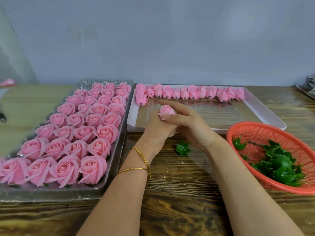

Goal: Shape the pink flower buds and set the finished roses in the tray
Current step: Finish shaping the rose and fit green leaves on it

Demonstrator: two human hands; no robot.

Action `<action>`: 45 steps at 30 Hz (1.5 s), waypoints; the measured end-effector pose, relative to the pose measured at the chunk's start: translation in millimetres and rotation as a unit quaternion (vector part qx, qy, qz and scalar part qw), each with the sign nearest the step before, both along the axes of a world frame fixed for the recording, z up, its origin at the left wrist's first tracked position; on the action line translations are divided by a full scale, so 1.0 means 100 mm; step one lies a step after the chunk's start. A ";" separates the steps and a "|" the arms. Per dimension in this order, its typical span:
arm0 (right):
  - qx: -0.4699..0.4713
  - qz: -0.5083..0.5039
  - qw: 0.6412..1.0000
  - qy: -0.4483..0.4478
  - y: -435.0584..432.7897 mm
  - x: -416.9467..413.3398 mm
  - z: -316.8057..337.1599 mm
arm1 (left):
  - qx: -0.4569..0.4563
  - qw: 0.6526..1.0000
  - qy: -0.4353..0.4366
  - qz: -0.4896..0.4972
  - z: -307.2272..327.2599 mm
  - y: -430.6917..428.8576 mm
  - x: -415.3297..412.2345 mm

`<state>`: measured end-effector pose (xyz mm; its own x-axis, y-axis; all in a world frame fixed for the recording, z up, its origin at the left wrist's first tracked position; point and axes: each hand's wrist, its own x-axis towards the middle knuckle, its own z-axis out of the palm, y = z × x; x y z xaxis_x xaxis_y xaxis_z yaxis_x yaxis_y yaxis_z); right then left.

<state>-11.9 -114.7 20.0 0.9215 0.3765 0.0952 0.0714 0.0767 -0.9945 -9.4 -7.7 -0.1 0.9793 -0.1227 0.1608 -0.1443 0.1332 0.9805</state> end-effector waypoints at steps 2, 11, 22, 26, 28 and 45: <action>0.011 -0.010 1.000 0.001 -0.02 0.02 0.00 | -0.007 0.999 -0.043 0.022 0.03 0.00 0.00; 0.045 -0.084 0.995 0.014 -0.07 0.08 -0.03 | -0.054 0.991 -0.047 0.115 0.04 0.10 0.03; 0.004 0.005 1.000 -0.010 -0.03 0.01 -0.05 | -0.119 0.990 -0.047 0.060 0.10 0.06 -0.04; 0.038 0.033 0.999 0.006 -0.02 -0.02 -0.03 | -0.116 0.992 -0.036 0.040 0.09 0.07 -0.03; 0.049 0.036 0.998 0.020 -0.02 -0.03 -0.02 | -0.112 0.993 -0.036 0.026 0.08 0.07 -0.02; -0.004 0.063 0.998 -0.011 -0.11 0.00 -0.02 | -0.084 0.996 -0.019 -0.023 0.03 0.10 -0.02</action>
<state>-12.3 -126.1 17.6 0.8643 0.4906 0.1107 0.0829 0.0781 -0.9935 -11.4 2.8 3.1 0.9659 -0.1360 0.2205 -0.1715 0.3021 0.9377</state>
